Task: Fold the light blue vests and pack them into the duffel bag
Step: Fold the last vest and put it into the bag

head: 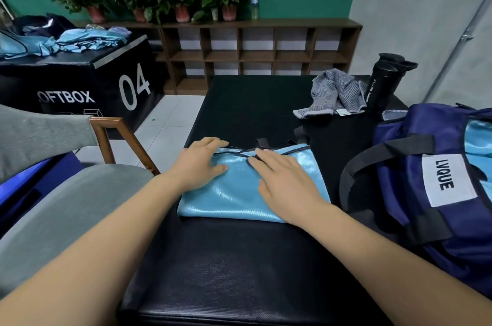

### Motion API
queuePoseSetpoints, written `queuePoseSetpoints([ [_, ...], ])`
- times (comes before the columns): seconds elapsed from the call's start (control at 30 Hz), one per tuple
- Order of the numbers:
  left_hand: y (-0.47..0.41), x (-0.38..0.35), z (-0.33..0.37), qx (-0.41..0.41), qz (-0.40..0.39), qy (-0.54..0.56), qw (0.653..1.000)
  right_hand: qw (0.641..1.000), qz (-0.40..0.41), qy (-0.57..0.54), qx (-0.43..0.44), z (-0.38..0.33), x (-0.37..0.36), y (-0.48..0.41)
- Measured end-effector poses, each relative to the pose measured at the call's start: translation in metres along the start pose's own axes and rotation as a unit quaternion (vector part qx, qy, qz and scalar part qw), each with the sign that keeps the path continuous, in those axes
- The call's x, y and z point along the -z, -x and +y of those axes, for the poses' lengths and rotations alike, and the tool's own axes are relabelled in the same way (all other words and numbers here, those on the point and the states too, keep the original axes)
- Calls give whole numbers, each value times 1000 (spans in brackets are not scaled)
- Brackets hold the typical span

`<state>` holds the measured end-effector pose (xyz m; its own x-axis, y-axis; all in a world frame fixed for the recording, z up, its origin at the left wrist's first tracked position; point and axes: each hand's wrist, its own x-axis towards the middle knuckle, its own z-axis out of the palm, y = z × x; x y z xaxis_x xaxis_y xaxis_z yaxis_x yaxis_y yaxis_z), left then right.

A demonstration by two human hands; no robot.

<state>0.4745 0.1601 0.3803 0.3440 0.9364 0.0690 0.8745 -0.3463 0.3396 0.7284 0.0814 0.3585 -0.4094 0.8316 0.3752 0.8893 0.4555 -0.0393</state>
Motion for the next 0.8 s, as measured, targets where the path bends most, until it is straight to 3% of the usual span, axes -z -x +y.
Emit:
queuePoseSetpoints([
  [0.1,-4,-2,-8,24,-11,-5,1000,998,-48,21,-25,2,-7,-19],
  [0.27,-8,-2,-13,34,-7,4,999,990,-22,117,-74,24,-9,-59],
  [0.47,-10,1,-18,38,13,-4,999,994,81,55,-50,20,13,-66],
  [0.67,-9,6,-19,24,99,9,995,998,61,17,24,3,7,-11],
  [0.8,-6,11,-9,21,99,30,994,998,22,46,33,3,-2,1],
])
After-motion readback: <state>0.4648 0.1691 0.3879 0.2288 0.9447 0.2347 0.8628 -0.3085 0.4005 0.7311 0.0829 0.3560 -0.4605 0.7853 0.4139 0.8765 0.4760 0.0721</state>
